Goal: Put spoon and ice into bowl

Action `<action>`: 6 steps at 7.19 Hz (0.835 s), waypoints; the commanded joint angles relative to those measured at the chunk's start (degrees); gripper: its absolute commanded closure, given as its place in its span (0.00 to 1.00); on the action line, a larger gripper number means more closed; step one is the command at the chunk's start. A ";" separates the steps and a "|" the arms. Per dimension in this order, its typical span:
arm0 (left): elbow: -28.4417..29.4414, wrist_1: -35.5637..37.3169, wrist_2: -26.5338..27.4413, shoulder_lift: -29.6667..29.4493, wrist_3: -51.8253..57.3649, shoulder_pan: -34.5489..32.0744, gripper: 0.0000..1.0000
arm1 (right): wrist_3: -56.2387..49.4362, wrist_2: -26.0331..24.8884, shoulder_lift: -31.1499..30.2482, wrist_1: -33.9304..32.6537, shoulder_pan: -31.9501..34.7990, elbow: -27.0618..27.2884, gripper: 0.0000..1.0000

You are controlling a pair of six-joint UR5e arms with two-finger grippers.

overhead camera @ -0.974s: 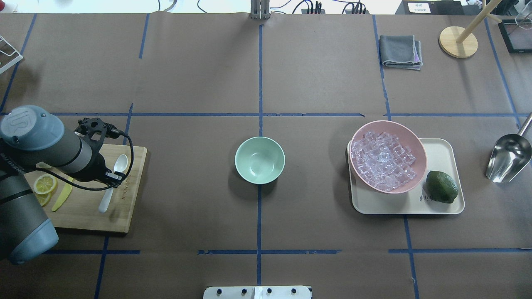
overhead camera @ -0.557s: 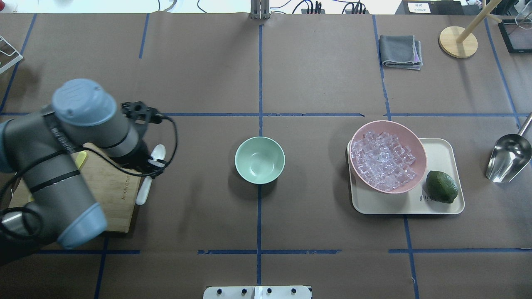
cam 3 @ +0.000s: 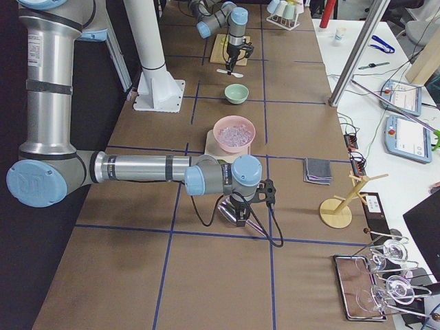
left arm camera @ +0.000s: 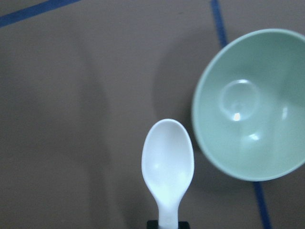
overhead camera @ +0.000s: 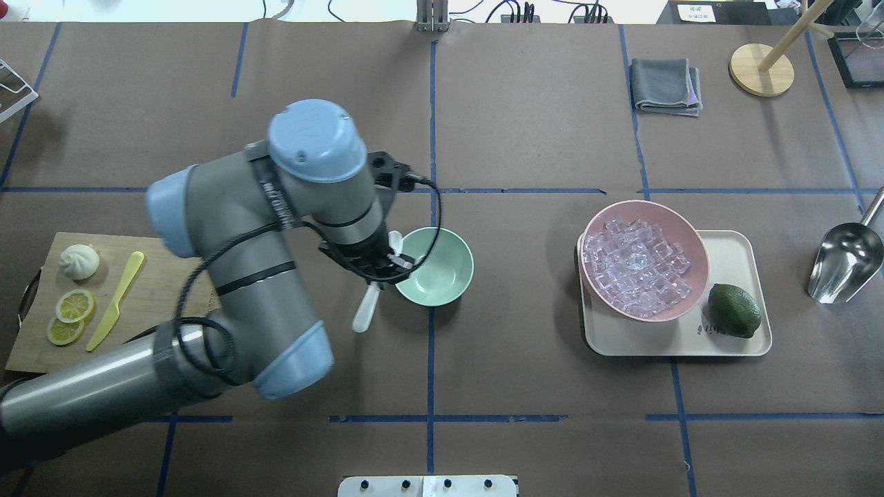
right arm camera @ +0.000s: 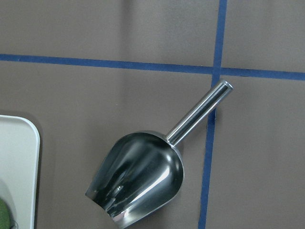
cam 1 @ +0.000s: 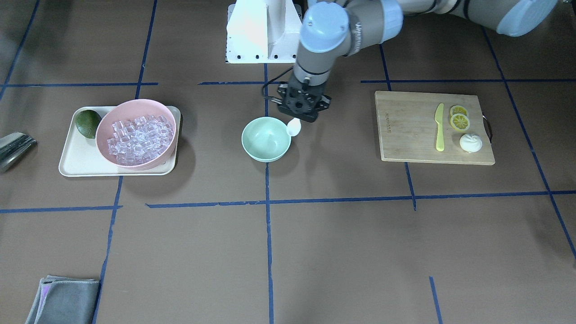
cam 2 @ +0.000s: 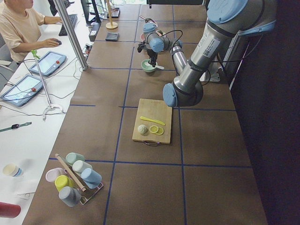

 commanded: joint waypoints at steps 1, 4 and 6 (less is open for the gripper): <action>6.14 -0.13 0.07 -5.73 0.06 1.75 1.00 | 0.75 0.03 0.31 0.08 -1.00 0.01 0.00; 12.02 -4.75 1.55 -6.70 0.15 2.29 0.98 | 0.76 0.03 0.31 -0.01 -1.35 0.01 0.00; 12.31 -5.40 1.74 -6.61 0.14 2.29 0.94 | 0.84 -0.06 0.40 -0.01 -1.53 -0.08 0.00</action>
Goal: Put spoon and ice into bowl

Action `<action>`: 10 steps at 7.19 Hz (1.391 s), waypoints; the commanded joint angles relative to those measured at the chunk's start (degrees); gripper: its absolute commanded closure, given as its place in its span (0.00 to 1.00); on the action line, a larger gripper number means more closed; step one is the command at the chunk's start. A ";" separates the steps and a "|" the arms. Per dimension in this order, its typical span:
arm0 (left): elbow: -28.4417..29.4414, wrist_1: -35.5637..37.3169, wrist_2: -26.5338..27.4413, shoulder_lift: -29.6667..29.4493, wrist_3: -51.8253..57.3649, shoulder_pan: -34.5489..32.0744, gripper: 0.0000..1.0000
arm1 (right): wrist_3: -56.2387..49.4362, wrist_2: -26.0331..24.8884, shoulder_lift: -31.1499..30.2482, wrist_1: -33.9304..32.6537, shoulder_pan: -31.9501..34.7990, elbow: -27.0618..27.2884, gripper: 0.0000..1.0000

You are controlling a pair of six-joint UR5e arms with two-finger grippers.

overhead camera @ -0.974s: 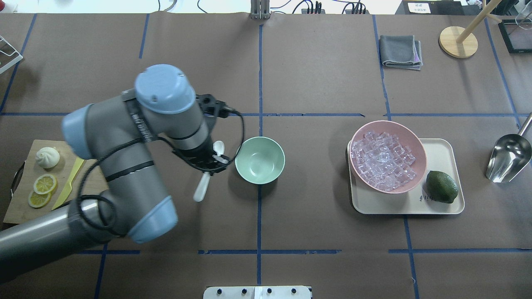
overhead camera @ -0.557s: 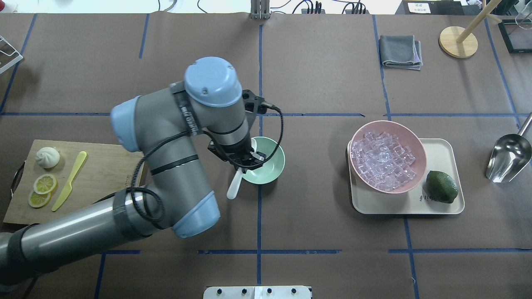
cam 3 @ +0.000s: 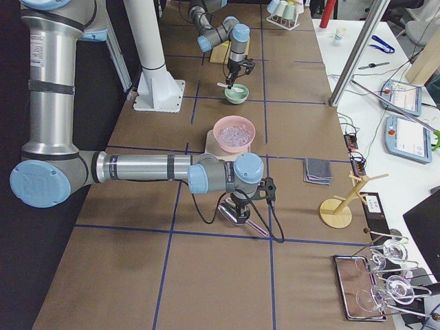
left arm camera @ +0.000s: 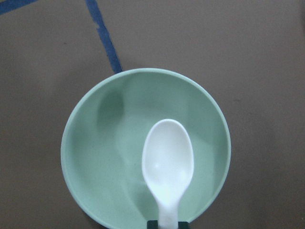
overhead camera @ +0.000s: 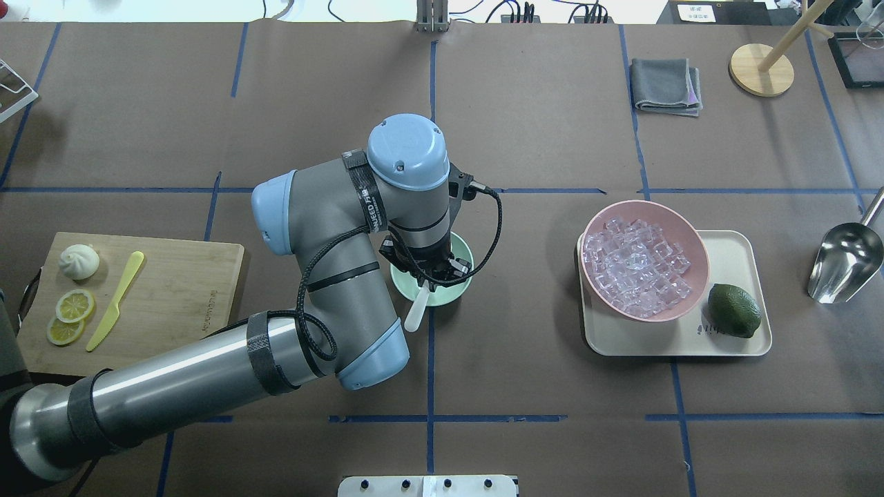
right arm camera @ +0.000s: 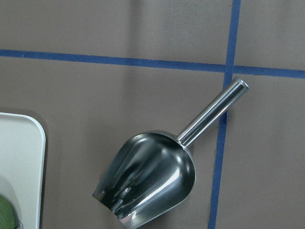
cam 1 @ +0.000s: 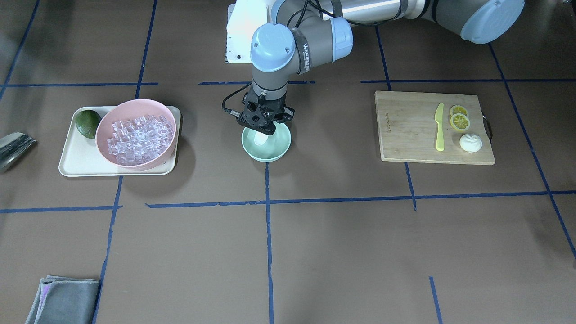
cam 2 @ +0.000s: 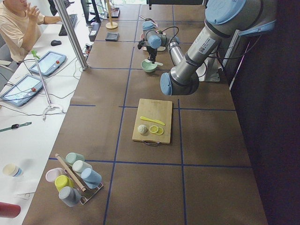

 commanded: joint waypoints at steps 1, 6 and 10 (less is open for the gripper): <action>0.49 -0.62 1.03 0.10 0.15 0.02 0.92 | 0.03 -0.03 0.03 0.00 -0.27 -0.04 0.00; 0.93 -1.84 4.73 0.11 -2.58 0.02 0.32 | 0.03 0.06 -0.06 -0.09 -0.28 -0.04 0.00; -7.64 -1.84 2.03 8.31 -0.14 -8.83 0.32 | 25.25 -0.03 0.38 0.26 -8.23 13.79 0.00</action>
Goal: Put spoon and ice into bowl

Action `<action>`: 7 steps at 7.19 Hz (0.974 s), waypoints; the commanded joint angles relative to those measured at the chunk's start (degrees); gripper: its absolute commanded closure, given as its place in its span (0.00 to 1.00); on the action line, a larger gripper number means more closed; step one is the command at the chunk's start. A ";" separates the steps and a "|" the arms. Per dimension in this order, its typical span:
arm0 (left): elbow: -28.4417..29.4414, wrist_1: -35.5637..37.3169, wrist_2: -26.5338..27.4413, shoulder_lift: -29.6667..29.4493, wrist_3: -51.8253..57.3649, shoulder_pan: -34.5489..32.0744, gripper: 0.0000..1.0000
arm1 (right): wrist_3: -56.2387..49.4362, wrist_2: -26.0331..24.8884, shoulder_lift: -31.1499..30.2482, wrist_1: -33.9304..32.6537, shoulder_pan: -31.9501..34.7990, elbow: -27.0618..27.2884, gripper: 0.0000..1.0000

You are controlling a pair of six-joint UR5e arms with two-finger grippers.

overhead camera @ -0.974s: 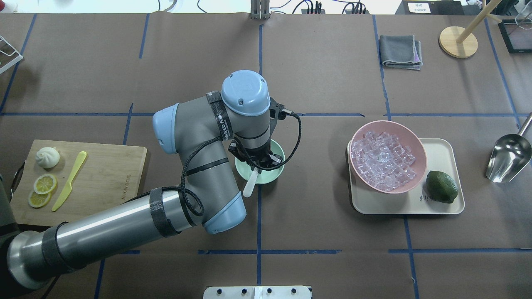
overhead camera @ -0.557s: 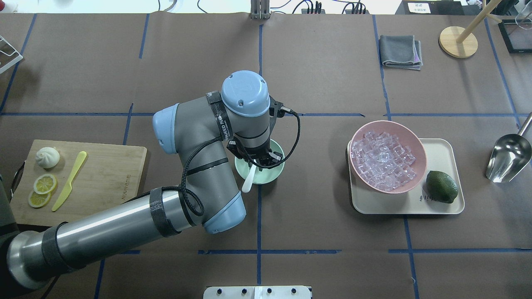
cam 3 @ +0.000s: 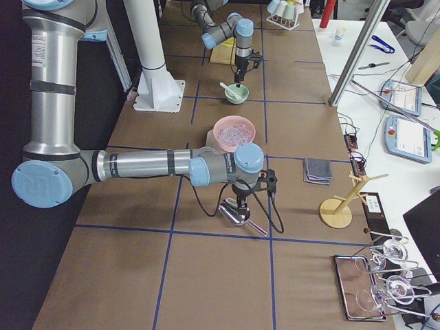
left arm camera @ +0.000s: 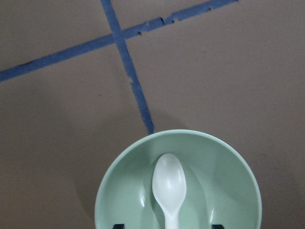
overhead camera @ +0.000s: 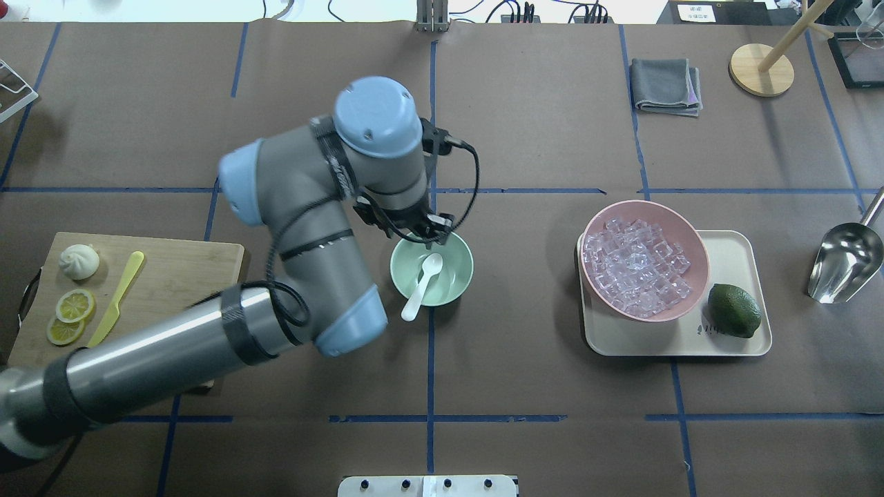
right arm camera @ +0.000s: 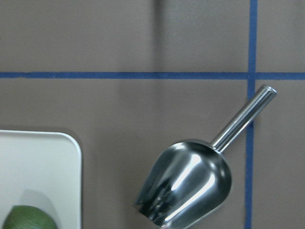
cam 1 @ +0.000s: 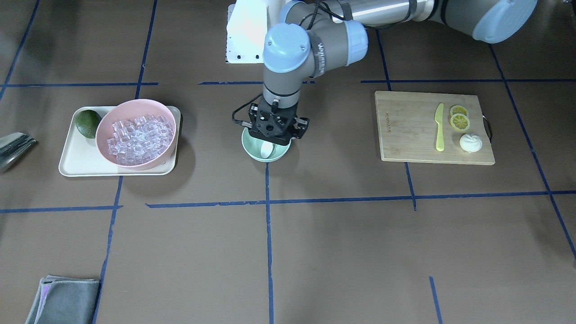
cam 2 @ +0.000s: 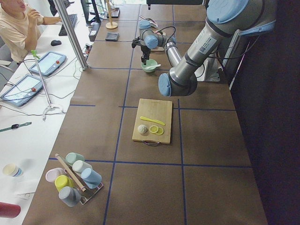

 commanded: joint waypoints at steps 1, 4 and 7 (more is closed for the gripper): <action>-7.35 -0.05 -4.44 9.51 7.81 -6.36 0.32 | 24.77 -1.55 3.12 0.03 -11.21 10.81 0.00; -9.23 -0.22 -8.07 16.40 10.68 -13.14 0.31 | 52.21 -16.71 11.49 3.62 -29.59 13.67 0.00; -9.14 -0.31 -7.90 16.59 11.82 -13.51 0.30 | 49.61 -20.46 14.93 3.90 -35.62 10.25 0.00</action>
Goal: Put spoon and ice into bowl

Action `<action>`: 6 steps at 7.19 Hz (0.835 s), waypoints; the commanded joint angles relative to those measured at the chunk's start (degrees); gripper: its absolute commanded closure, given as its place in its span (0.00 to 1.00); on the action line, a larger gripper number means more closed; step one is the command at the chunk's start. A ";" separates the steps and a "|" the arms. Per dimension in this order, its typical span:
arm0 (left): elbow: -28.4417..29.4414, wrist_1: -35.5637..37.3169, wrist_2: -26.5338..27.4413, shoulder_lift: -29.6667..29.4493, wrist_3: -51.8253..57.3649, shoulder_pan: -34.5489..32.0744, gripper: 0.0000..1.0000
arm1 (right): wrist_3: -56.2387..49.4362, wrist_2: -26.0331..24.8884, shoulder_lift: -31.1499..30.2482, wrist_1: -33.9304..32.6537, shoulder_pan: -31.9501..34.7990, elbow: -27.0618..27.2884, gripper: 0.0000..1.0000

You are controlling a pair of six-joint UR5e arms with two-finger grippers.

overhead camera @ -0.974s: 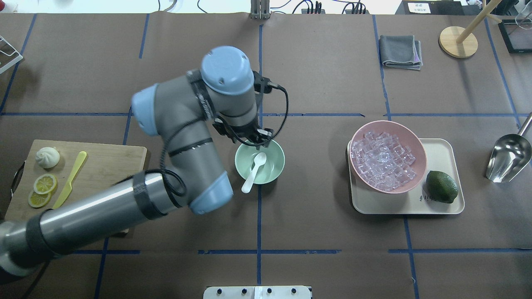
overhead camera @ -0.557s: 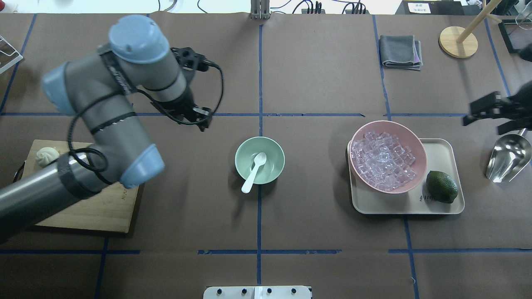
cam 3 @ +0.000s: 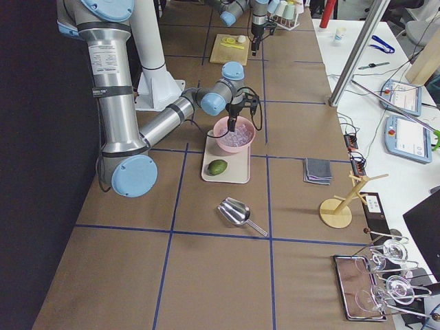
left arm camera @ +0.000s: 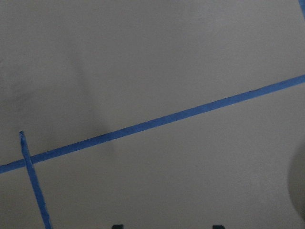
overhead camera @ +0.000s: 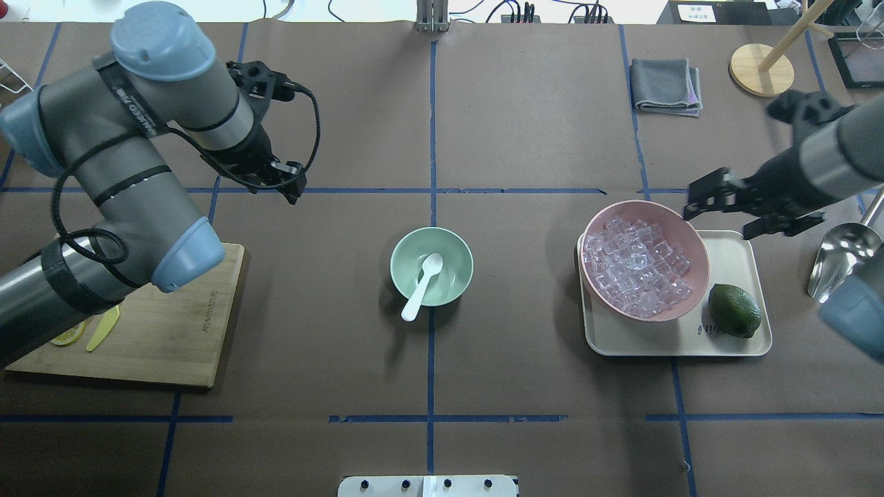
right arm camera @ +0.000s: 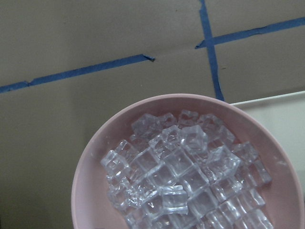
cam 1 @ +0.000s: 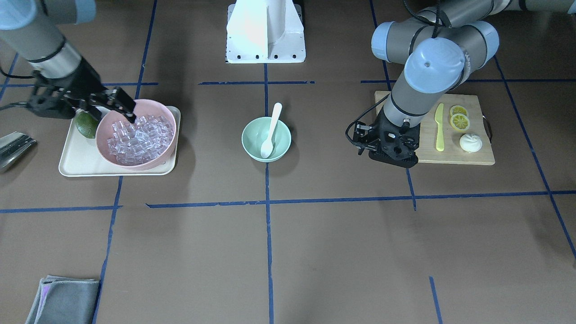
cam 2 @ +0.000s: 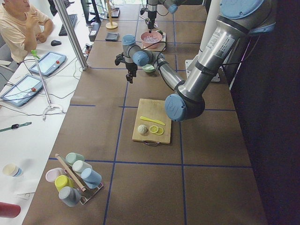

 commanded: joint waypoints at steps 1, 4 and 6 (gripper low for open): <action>-0.13 -0.05 -0.01 -0.02 0.07 -0.12 0.29 | -0.88 -0.88 0.91 1.39 -1.81 -2.48 0.00; -0.05 -0.05 -0.01 0.06 -0.11 -0.03 0.26 | -0.97 -1.14 1.70 3.77 -2.51 -5.74 0.02; -0.04 -0.14 -0.01 0.15 -0.10 -0.03 0.13 | -1.40 -1.14 2.14 3.77 -2.87 -6.62 0.03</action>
